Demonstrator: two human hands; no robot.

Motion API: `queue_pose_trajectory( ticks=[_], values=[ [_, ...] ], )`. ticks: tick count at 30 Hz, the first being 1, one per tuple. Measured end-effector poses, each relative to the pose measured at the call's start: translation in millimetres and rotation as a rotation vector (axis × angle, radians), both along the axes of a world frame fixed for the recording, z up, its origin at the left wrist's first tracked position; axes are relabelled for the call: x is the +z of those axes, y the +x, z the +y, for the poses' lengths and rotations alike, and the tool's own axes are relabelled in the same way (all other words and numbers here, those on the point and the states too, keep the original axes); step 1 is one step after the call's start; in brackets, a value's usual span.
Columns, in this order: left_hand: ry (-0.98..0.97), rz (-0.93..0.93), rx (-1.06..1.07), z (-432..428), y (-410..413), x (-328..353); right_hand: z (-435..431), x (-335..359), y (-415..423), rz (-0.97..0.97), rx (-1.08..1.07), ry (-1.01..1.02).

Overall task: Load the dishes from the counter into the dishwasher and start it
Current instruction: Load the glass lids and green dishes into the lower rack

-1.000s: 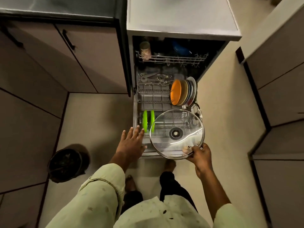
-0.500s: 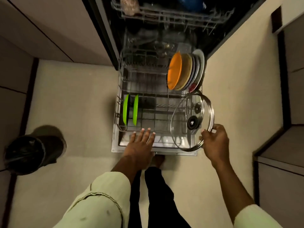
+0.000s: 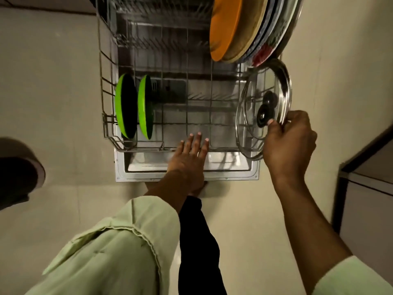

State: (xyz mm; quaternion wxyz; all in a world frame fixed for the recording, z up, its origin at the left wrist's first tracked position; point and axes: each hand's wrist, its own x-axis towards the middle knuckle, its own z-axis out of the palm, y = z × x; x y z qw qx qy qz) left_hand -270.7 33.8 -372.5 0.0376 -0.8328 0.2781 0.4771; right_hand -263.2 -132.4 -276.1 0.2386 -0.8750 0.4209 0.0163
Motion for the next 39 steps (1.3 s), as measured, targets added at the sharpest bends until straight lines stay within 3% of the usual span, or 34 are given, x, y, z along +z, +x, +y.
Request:
queue_pose_trajectory(
  ticks=[12, 25, 39],
  values=[
    [0.062, 0.054, -0.041, -6, 2, -1, -15, 17, 19, -0.008, 0.026, -0.094],
    [0.189, 0.102, 0.007, -15, -1, -7, -29, -5, 29, 0.065, -0.015, -0.056],
    [0.194, 0.124, -0.017, -15, 2, -4, -32, 3, 22, -0.011, -0.014, 0.002]
  ],
)
